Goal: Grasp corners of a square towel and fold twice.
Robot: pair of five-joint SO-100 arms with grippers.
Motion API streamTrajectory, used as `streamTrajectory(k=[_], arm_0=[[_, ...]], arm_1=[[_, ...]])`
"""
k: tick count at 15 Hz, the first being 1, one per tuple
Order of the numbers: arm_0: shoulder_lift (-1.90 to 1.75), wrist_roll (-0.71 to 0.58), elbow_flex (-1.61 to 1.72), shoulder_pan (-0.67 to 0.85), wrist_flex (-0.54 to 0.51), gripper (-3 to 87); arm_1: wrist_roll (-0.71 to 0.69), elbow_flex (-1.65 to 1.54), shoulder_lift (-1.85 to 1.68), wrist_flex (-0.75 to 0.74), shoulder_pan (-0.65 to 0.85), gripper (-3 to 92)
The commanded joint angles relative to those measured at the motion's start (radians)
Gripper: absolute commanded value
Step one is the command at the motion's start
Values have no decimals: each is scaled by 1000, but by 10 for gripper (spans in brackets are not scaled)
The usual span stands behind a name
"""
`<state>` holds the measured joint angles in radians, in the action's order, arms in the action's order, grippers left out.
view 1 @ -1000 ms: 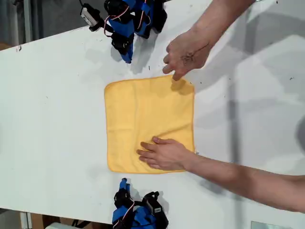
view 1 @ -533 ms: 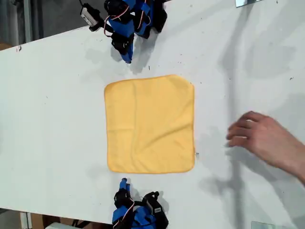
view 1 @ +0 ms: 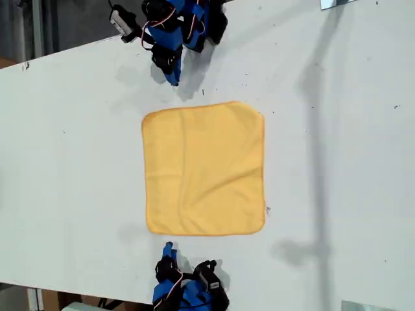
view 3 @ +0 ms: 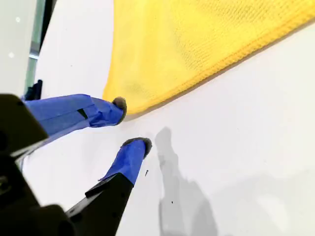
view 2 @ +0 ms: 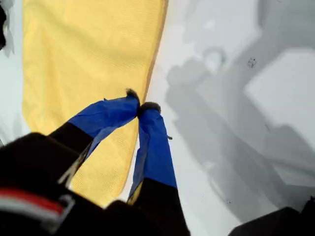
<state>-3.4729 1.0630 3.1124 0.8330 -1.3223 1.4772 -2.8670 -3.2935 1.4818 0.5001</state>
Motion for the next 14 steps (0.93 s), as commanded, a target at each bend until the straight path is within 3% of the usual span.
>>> streamTrajectory(k=[1, 3, 4, 5, 6, 7, 8, 9, 10, 11, 13, 14], arm_0=[[-5, -8, 3, -12, 11, 120], [-5, -8, 3, -11, 12, 119], [-5, -21, 3, 5, 12, 113], [-5, -41, 5, 58, 17, 109], [-3, -107, 6, 69, 71, 110], [-3, 175, 8, -43, 34, 112], [-3, 313, 2, -225, 75, 173], [-3, 225, 0, -380, 104, 126], [-5, 318, 6, -393, 106, 104], [-5, 350, 6, -390, 121, 104], [-5, 104, 6, -482, 290, 78], [-5, 51, 9, -518, 336, 85]], arm_1=[[6, 46, 5, 5, 2, 59], [8, 46, 5, 5, 2, 55], [-3, 31, 5, -12, 106, 56], [124, 32, -2, -21, 84, 101], [270, 23, -2, -100, -106, 176], [308, 3, -2, -189, -295, 182], [296, 8, 0, -173, -360, 90], [318, 20, 0, -83, -368, 29], [311, 31, 0, -49, -400, 65], [298, 49, 0, -43, -456, 270], [23, 11, 21, -319, -503, 292], [-23, 61, 152, -364, -526, 308]])
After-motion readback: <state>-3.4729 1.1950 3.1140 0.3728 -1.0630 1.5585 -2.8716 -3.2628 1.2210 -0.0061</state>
